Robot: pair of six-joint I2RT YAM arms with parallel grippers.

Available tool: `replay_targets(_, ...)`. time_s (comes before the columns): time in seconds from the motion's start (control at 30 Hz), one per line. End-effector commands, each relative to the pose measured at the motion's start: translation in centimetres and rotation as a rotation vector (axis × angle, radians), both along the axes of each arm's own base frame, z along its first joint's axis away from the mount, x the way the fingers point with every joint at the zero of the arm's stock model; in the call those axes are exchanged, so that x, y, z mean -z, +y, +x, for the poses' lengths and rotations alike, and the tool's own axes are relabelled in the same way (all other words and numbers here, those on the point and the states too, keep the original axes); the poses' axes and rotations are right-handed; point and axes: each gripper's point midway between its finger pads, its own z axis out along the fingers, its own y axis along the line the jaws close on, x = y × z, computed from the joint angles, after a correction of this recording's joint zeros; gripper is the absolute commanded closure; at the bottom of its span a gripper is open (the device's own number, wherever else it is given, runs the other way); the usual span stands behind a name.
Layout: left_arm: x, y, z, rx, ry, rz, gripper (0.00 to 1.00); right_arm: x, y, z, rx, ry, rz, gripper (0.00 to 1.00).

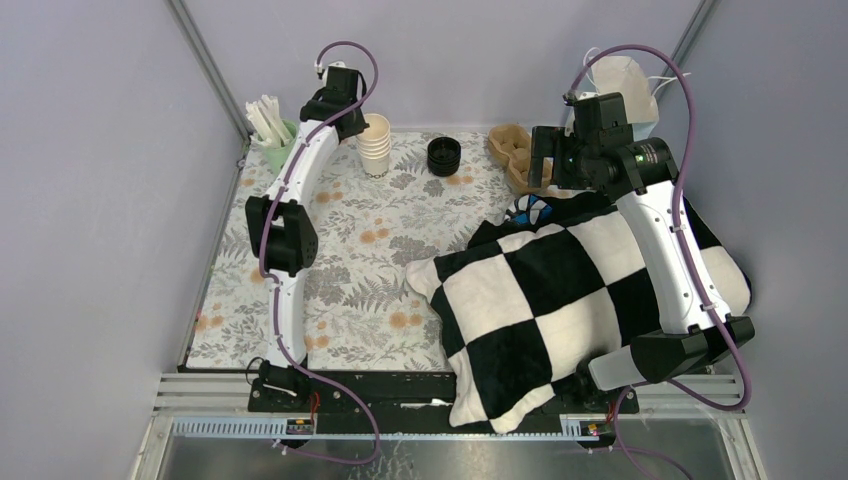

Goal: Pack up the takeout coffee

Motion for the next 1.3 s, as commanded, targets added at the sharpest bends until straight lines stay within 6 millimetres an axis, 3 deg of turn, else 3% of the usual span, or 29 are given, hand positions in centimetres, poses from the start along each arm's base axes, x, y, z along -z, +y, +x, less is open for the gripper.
replay_targets(0.0,-4.3,0.1,1.2,-0.019,-0.119,-0.004,0.96,-1.3,-0.1,0.8,0.002,-0.053,-0.002,0.0)
replay_targets(0.3,-5.1,0.4,1.2,-0.039,-0.135,-0.046,1.0,-1.4,-0.3,0.6,0.006,-0.062,-0.007,0.0)
replay_targets(0.5,-4.2,1.6,1.5,-0.066,-0.146,-0.228,1.0,-1.6,-0.4,0.6,0.007,-0.069,-0.009,0.0)
replay_targets(0.63,-5.9,2.0,1.0,-0.053,-0.213,-0.235,1.0,-1.7,-0.5,0.5,0.009,-0.071,-0.012,0.0)
replay_targets(0.73,-4.4,2.5,0.4,-0.076,-0.167,-0.238,1.0,-1.5,-0.4,0.6,0.006,-0.067,-0.007,0.0)
replay_targets(0.8,-6.7,1.8,0.6,-0.074,-0.196,-0.306,1.0,-1.7,-0.2,0.6,0.0,-0.067,-0.001,0.0)
replay_targets(0.87,-8.6,1.2,0.7,-0.053,-0.274,-0.203,1.0,-1.5,-0.3,0.5,0.005,-0.065,-0.005,0.0)
replay_targets(0.97,-7.1,0.6,1.5,-0.046,-0.188,-0.245,1.0,-1.3,0.2,0.6,-0.011,-0.054,0.013,0.0)
replay_targets(1.1,-6.4,0.9,0.7,-0.086,-0.167,-0.278,1.0,-1.3,0.1,0.5,-0.009,-0.055,0.014,0.0)
replay_targets(1.17,-7.6,0.2,0.4,-0.062,-0.184,-0.356,1.0,-1.2,0.3,0.4,-0.016,-0.047,0.017,0.0)
replay_targets(1.2,-7.8,0.3,0.3,-0.062,-0.206,-0.303,1.0,-1.2,0.1,0.3,-0.011,-0.05,0.016,0.0)
replay_targets(1.27,-6.1,1.1,0.4,-0.071,-0.186,-0.249,1.0,-1.0,0.2,0.3,-0.012,-0.049,0.018,0.0)
